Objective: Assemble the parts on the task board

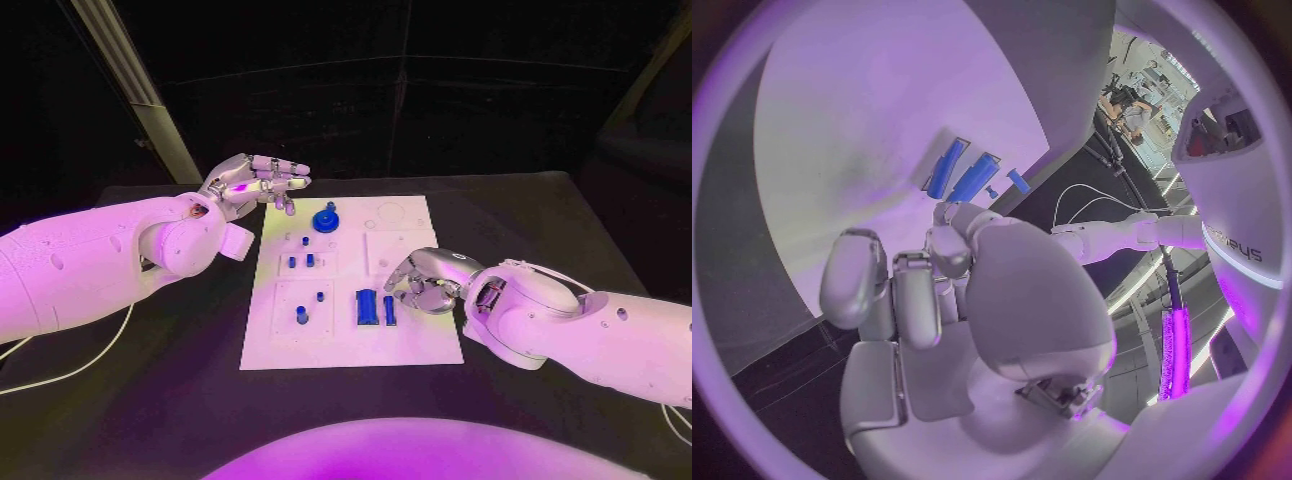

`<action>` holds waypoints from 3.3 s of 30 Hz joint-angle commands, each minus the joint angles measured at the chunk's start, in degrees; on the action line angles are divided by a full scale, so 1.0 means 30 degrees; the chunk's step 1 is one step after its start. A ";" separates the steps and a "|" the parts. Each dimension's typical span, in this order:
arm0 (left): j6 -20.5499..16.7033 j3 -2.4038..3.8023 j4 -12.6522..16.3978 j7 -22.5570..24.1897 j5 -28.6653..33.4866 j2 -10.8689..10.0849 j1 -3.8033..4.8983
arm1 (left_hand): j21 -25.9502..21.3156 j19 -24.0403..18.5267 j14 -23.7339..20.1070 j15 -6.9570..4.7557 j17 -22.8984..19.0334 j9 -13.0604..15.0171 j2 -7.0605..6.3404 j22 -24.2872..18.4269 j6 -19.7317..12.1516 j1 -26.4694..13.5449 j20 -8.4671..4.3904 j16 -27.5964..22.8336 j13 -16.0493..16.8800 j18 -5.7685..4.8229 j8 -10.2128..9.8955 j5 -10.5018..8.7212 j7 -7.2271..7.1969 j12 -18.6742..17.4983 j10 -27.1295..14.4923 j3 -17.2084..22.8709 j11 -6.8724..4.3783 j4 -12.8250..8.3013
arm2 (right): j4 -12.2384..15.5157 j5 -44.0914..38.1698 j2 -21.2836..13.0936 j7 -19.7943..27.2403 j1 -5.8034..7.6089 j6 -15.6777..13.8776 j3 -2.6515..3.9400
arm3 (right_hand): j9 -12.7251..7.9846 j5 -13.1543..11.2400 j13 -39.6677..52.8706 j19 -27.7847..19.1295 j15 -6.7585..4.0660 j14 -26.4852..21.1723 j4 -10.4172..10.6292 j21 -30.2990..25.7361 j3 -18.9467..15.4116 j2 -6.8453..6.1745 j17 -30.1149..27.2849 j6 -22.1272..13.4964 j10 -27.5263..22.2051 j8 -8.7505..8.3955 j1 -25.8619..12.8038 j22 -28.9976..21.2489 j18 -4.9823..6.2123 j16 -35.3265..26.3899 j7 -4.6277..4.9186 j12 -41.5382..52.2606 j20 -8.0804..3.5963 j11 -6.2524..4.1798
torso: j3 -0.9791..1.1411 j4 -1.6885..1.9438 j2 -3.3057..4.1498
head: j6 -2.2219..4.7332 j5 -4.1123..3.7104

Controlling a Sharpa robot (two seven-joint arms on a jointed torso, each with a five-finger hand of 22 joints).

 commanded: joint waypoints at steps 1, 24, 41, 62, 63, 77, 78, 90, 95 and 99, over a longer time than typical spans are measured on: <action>0.0204 0.0013 0.0025 0.0075 0.0075 0.0001 0.0027 | -0.0095 -0.0188 -0.0159 0.0018 -0.0015 -0.0013 0.0081 -0.0013 -0.0077 -0.0128 -0.0001 0.0013 -0.0017 0.0281 0.0082 0.0002 -0.0012 0.0123 -0.0148 -0.0134 0.0042 -0.0005 | -0.0100 -0.0373 0.0075 0.0118 0.0017 0.1278 0.0003 | -0.0221 0.0459 0.0009 0.0005 0.0092 0.1338 -0.0252 0.0138 0.0835 -0.0088 0.1760 0.0230 0.0057 -0.0018 -0.0639 0.0049 -0.0182 0.0016 0.0054 0.0090 0.0134 0.0070 | -0.0007 -0.0002 -0.0002 | -0.0041 0.0021; 0.0206 0.0011 -0.0018 0.0047 0.0075 0.0022 0.0027 | -0.0098 -0.0188 -0.0162 0.0016 -0.0022 -0.0013 0.0094 -0.0017 -0.0077 -0.0113 -0.0002 0.0016 -0.0017 0.0283 0.0086 0.0007 -0.0014 0.0134 -0.0153 -0.0127 0.0041 -0.0013 | -0.0418 -0.0714 0.0345 -0.0288 0.0016 -0.0098 0.0001 | -0.1465 -0.0192 -0.0419 -0.0032 0.0210 0.1337 -0.0711 0.0148 0.2004 -0.0626 0.1760 -0.2582 -0.0197 -0.0167 -0.2206 0.0056 -0.0178 0.0006 0.0181 -0.0370 0.0268 0.0210 | -0.0010 0.0017 -0.0012 | -0.0084 0.0024; 0.0240 0.0011 -0.0035 0.0019 0.0075 0.0049 0.0026 | -0.0101 -0.0186 -0.0169 0.0010 -0.0037 -0.0013 0.0115 -0.0025 -0.0084 -0.0075 -0.0006 0.0021 -0.0018 0.0287 0.0090 0.0013 -0.0013 0.0154 -0.0169 -0.0111 0.0040 -0.0038 | -0.0772 -0.0481 0.0710 -0.0524 0.0014 -0.0634 0.0001 | -0.1113 -0.6881 -0.0429 0.0016 0.0197 0.1349 0.0279 0.0098 -0.1453 -0.1081 0.1805 -0.0383 -0.0089 0.1271 -0.3543 0.0049 -0.0175 0.0027 -0.0031 -0.0133 0.0313 0.0127 | 0.0002 0.0010 0.0014 | -0.0100 0.0040; 0.0276 0.0011 -0.0047 -0.0001 0.0075 0.0048 0.0023 | -0.0101 -0.0185 -0.0171 0.0008 -0.0043 -0.0013 0.0130 -0.0027 -0.0084 -0.0054 -0.0008 0.0022 -0.0019 0.0289 0.0092 0.0017 -0.0013 0.0161 -0.0174 -0.0098 0.0039 -0.0049 | -0.1503 -0.2434 0.1350 -0.1573 -0.0386 -0.0610 0.0001 | 0.0450 -0.7223 0.0007 0.0157 -0.0845 0.1386 -0.0207 -0.0001 -0.4975 -0.0276 0.1937 0.1504 0.0270 0.5798 -0.1986 0.0076 -0.0206 0.0056 -0.1438 0.0443 -0.0709 -0.1061 | 0.0003 -0.0016 0.0008 | -0.0302 0.0069; 0.0279 0.0011 -0.0048 0.0001 0.0075 0.0051 0.0023 | -0.0101 -0.0184 -0.0173 0.0006 -0.0048 -0.0013 0.0141 -0.0029 -0.0084 -0.0037 -0.0010 0.0024 -0.0019 0.0290 0.0095 0.0019 -0.0012 0.0168 -0.0179 -0.0088 0.0039 -0.0058 | -0.1517 -0.2460 0.1367 -0.1524 -0.0394 -0.0665 0.0001 | 0.0481 -0.7223 0.0013 0.0162 -0.0847 0.1386 -0.0220 -0.0001 -0.5082 -0.0269 0.1938 0.1446 0.0271 0.5886 -0.1956 0.0083 -0.0209 0.0055 -0.1442 0.0448 -0.0711 -0.1059 | 0.0004 -0.0021 0.0009 | -0.0300 0.0068; 0.0267 0.0010 -0.0059 0.0013 0.0075 0.0059 0.0018 | -0.0101 -0.0183 -0.0177 0.0003 -0.0055 -0.0013 0.0158 -0.0031 -0.0085 -0.0013 -0.0013 0.0026 -0.0020 0.0291 0.0098 0.0022 -0.0010 0.0179 -0.0186 -0.0074 0.0040 -0.0073 | -0.1234 0.0103 0.1042 0.1265 -0.0422 -0.3582 0.0007 | 0.0578 -0.7182 -0.1057 -0.0179 -0.0618 0.1161 0.0679 -0.0552 -0.7402 -0.0117 0.1030 -0.0369 -0.0543 0.6503 -0.2798 -0.0824 -0.0061 -0.0597 -0.1066 -0.0999 -0.0571 -0.0753 | -0.0005 -0.0005 -0.0048 | -0.0186 0.0023; 0.0259 0.0009 -0.0061 0.0013 0.0075 0.0059 0.0017 | -0.0101 -0.0183 -0.0177 0.0003 -0.0055 -0.0013 0.0158 -0.0031 -0.0085 -0.0013 -0.0013 0.0026 -0.0020 0.0291 0.0098 0.0022 -0.0010 0.0179 -0.0186 -0.0074 0.0040 -0.0073 | -0.1217 0.0899 0.0917 0.1852 -0.0419 -0.3838 0.0009 | 0.0499 -0.7166 -0.1637 -0.0431 -0.0528 0.1033 0.0783 -0.0892 -0.7611 -0.0068 0.0564 -0.0768 -0.0967 0.6406 -0.2788 -0.1389 0.0034 -0.0945 -0.0941 -0.1760 -0.0491 -0.0645 | -0.0010 -0.0013 -0.0074 | -0.0142 0.0030; -0.0509 0.0004 -0.0155 0.0699 0.0542 0.0166 0.0005 | -0.0104 -0.0176 -0.0175 0.0004 -0.0095 -0.0007 0.0190 -0.0047 -0.0060 -0.0074 -0.0008 0.0049 0.0003 0.0285 0.0133 0.0007 -0.0005 0.0319 -0.0050 -0.0098 0.0024 -0.0040 | -0.4057 1.5646 0.0597 1.0821 0.0921 -0.2147 0.0099 | -0.0932 -0.6935 -1.3391 -0.7413 0.1561 -0.5464 0.1093 -1.4191 -0.8670 0.1650 -1.5151 -0.2754 -0.6463 0.4588 0.0047 -1.5419 0.1786 -1.8709 0.0947 -1.5237 0.1367 0.1241 | -0.0288 0.0062 -0.0497 | 0.0841 -0.0316; -0.1444 0.0003 -0.0551 0.1745 0.1383 0.0353 -0.0042 | -0.0212 -0.0246 -0.0252 -0.0060 -0.0234 0.0032 0.0230 -0.0147 0.0249 -0.0443 -0.0014 0.0000 0.0032 0.0299 0.0342 0.0001 -0.0159 0.0723 0.0702 -0.0237 -0.0150 0.0219 | -0.6876 1.9265 0.1743 1.3002 0.1257 -0.1233 0.0670 | -0.1545 -0.6909 -1.8200 -0.7277 0.2176 -0.5871 0.0726 -1.8800 -0.9037 0.2164 -1.8937 -0.2030 -0.5147 0.2903 0.0489 -1.8537 0.1758 -2.4066 0.0988 -1.7832 0.2304 0.1718 | -0.0388 -0.0061 -0.0760 | 0.1373 -0.0339; -0.2036 0.0004 -0.1276 0.2294 0.2177 0.0835 -0.0200 | -0.1851 -0.2128 -0.2181 0.0040 -0.1723 -0.0024 0.0063 -0.1123 0.0340 -0.1036 0.0158 -0.3010 -0.0107 0.0223 0.0396 -0.0012 -0.0301 0.0428 0.1235 -0.0630 -0.0180 0.0767 | -0.9252 2.1588 0.2989 1.4291 0.1354 -0.0683 0.1156 | -0.1518 -0.7012 -2.0200 -0.7043 0.2537 -0.5858 0.0090 -2.0906 -0.9766 0.2459 -2.0917 -0.1715 -0.4963 0.1653 0.0056 -1.9908 0.1815 -2.6025 0.1056 -1.8544 0.2811 0.2002 | -0.0348 -0.0143 -0.1068 | 0.2035 -0.0422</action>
